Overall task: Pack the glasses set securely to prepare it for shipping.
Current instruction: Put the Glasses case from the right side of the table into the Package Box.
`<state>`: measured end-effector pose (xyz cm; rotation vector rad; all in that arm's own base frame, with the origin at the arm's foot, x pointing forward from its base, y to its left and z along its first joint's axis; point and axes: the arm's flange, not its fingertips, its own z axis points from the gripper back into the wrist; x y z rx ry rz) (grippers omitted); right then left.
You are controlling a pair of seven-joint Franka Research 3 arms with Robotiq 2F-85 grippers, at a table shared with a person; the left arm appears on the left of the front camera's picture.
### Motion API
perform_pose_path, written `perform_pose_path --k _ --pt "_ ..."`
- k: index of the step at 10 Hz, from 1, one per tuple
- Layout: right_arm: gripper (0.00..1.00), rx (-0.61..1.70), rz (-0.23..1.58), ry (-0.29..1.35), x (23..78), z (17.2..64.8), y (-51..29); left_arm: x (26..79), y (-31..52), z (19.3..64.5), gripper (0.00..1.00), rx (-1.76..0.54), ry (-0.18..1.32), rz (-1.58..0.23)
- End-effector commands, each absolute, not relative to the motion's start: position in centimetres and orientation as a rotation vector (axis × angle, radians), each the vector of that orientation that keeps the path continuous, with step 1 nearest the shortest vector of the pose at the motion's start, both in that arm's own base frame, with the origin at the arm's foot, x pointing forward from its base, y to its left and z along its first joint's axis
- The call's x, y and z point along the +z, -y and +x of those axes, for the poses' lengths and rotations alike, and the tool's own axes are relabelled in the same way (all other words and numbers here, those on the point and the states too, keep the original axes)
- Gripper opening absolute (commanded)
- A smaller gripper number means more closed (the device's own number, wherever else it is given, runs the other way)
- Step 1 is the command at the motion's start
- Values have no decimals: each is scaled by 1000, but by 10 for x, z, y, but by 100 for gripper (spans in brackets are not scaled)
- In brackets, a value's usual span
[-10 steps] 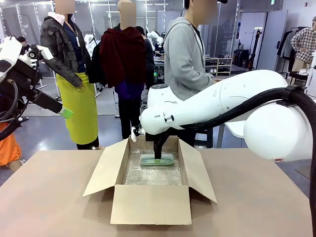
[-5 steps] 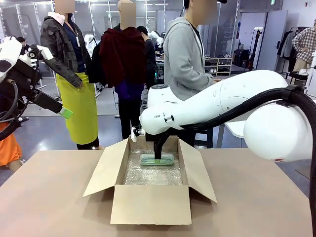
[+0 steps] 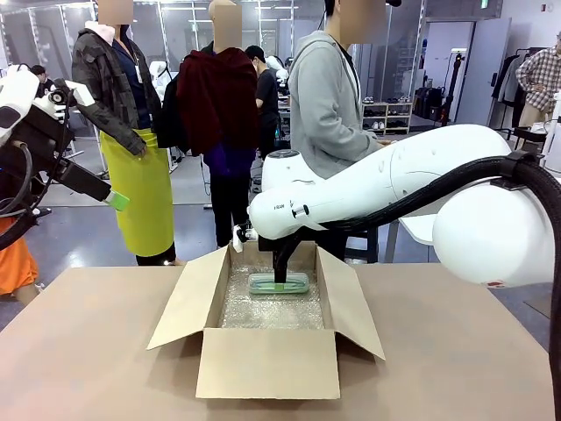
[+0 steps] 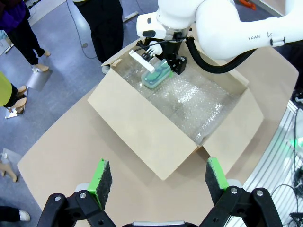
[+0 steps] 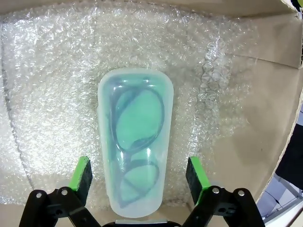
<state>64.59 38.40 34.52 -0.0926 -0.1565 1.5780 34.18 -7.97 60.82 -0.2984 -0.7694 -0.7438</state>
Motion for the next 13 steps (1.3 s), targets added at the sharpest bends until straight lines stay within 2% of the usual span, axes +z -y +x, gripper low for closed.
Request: perform_pose_path --k 1,5,9,13 --pt "100 1542 -117 187 361 640 -377 610 78 342 100 -748 774 -317" --pt "100 1334 3 265 442 602 -328 610 78 342 100 -748 774 -317" --pt "100 1123 66 336 478 564 -274 610 78 342 100 -748 774 -317" --pt "100 852 215 522 499 487 -182 610 78 342 100 -748 774 -317"
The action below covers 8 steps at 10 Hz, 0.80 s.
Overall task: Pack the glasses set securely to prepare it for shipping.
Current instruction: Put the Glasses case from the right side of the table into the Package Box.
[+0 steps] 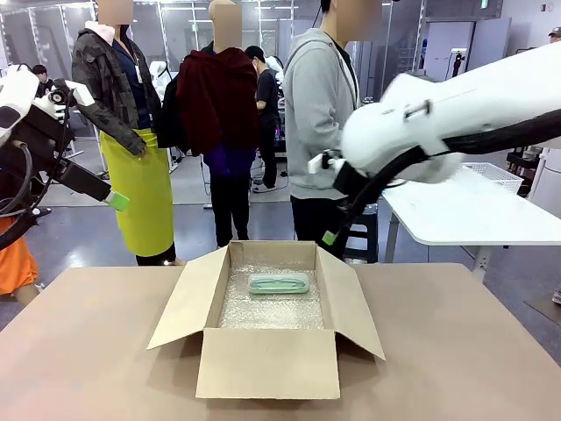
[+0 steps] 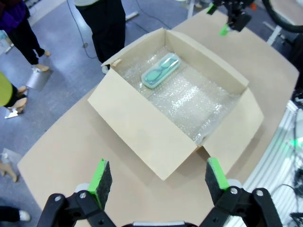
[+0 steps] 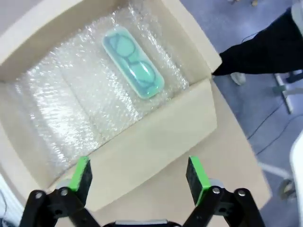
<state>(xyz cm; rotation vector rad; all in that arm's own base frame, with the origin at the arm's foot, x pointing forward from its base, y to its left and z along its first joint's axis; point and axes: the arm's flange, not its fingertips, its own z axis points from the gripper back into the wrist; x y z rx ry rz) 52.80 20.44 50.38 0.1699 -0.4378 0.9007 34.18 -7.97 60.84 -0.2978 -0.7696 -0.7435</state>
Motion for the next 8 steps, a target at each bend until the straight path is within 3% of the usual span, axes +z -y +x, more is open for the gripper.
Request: perform_pose_path --k 1,8 --pt "100 796 267 560 503 469 -159 610 78 342 100 -748 774 -317" --pt "100 397 180 601 558 360 -40 610 78 342 100 -748 774 -317"
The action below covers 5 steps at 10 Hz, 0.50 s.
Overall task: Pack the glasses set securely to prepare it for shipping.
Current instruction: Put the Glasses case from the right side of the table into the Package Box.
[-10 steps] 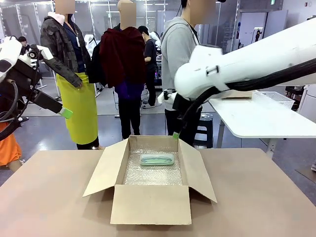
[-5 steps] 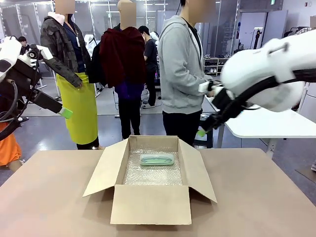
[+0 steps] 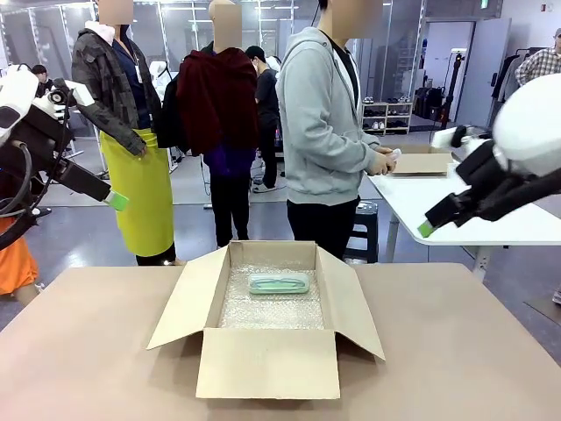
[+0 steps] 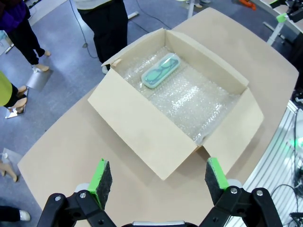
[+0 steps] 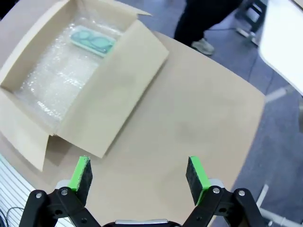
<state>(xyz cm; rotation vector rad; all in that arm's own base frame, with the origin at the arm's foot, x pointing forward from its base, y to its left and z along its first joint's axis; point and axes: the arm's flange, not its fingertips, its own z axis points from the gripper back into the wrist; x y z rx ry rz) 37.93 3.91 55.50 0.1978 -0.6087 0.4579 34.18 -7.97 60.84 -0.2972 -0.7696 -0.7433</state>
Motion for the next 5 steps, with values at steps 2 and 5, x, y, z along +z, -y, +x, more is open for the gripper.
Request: perform_pose_path --k 2,5 --pt "100 348 155 602 562 350 -30 610 78 342 100 -748 774 -317" --pt "100 389 167 618 565 357 -27 610 78 342 100 -748 774 -317"
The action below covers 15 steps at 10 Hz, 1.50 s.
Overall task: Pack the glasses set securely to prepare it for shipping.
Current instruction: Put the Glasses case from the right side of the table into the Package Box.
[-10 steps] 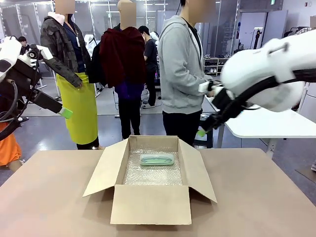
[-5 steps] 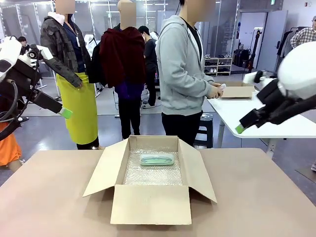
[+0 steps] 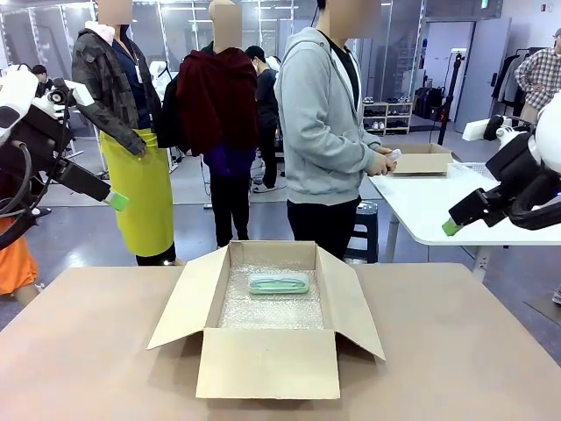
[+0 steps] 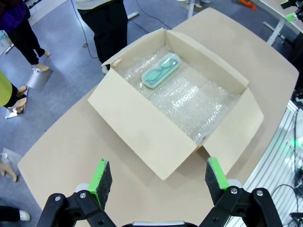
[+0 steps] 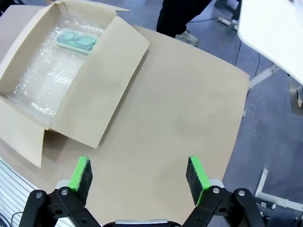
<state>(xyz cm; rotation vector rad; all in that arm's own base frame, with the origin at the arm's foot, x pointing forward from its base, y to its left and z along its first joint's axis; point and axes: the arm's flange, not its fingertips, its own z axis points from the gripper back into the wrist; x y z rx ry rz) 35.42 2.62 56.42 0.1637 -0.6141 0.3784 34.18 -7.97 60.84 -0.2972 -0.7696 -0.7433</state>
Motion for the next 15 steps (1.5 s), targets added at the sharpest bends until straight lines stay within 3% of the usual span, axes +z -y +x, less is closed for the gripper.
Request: perform_pose_path --k 1,15 --pt "100 389 167 618 565 357 -27 610 78 342 100 -748 774 -317" --pt "100 389 167 618 565 357 -27 610 78 342 100 -748 774 -317"
